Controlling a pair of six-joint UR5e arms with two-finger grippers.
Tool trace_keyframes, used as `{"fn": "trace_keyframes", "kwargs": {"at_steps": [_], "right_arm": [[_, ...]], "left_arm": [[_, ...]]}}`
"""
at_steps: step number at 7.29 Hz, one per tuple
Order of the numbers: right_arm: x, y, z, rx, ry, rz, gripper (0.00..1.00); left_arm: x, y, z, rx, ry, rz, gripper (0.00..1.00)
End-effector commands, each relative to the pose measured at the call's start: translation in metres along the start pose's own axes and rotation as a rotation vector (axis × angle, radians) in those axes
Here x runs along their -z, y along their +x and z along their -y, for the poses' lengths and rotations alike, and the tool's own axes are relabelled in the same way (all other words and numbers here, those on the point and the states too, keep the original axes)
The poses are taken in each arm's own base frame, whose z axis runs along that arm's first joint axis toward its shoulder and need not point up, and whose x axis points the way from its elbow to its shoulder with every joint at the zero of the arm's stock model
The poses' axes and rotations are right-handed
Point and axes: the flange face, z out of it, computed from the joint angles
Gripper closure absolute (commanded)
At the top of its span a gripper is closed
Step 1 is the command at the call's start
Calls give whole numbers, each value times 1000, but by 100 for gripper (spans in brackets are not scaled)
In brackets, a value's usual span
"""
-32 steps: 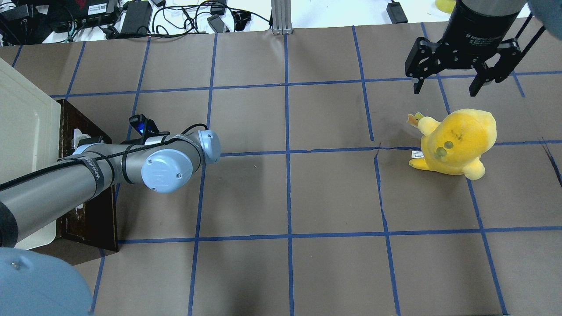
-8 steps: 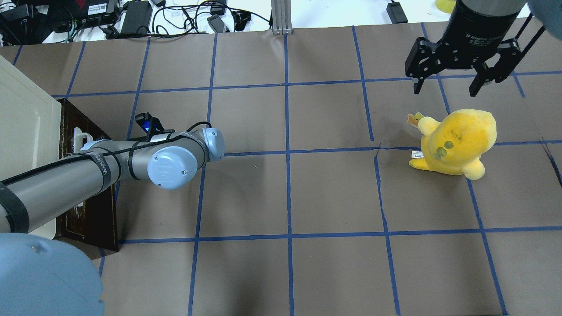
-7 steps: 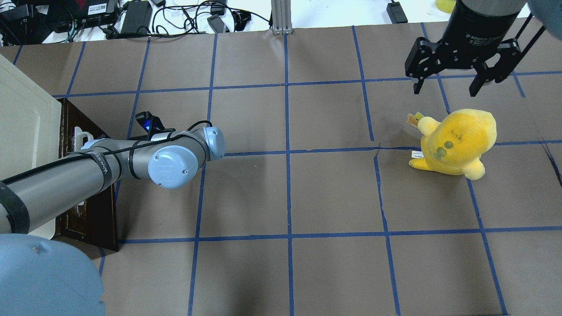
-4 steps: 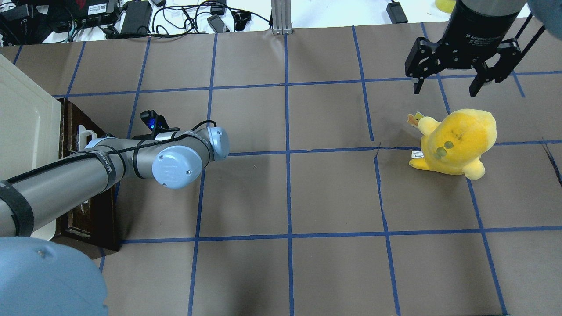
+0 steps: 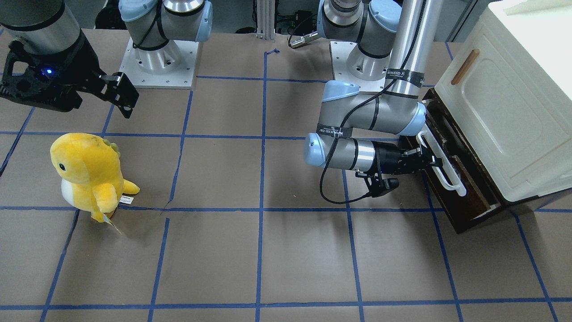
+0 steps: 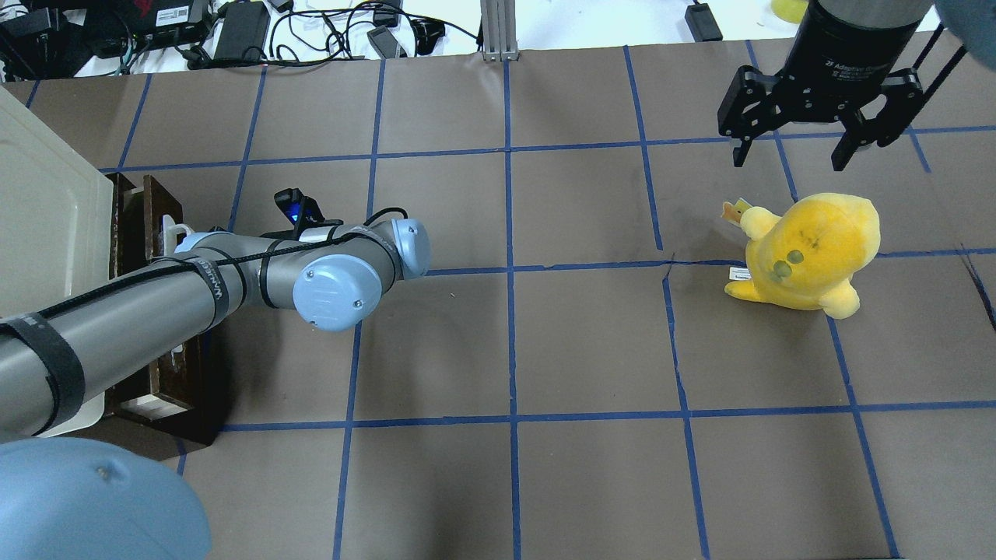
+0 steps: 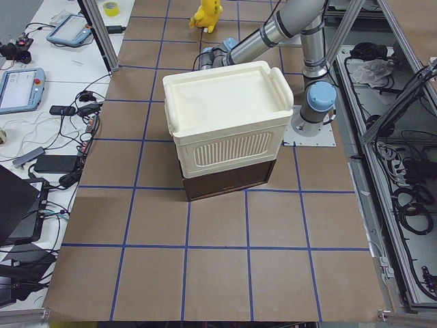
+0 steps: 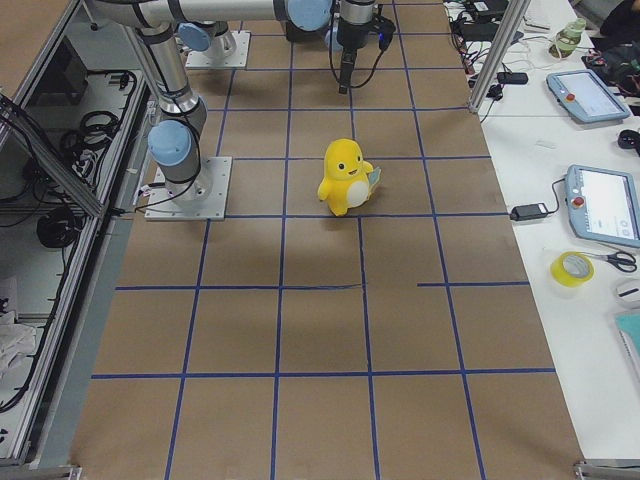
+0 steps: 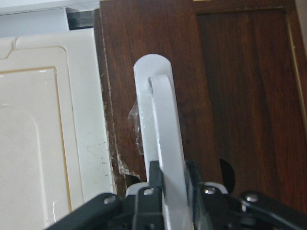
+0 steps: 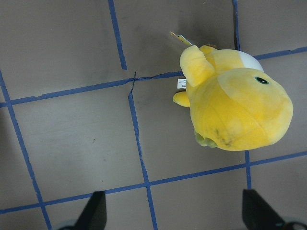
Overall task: Pull drawer sideways
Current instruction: 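Pull the drawer handle with the left gripper away from the cabinet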
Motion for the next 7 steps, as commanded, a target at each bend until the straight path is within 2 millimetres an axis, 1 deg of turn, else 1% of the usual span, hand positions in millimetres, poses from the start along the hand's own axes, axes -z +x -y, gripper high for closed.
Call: {"fn": "trace_keyframes", "kwargs": {"at_steps": [1, 2, 5, 7], "right_arm": [[0, 0, 0, 0, 0, 0, 0], [0, 1, 0, -1, 0, 0, 0], [0, 0, 0, 0, 0, 0, 0], [0, 1, 0, -1, 0, 0, 0]], "left_arm": [[13, 7, 0, -12, 21, -3, 86], [19, 3, 4, -3, 29, -6, 86], [51, -8, 13, 27, 49, -61, 86], [54, -4, 13, 20, 52, -61, 86]]}}
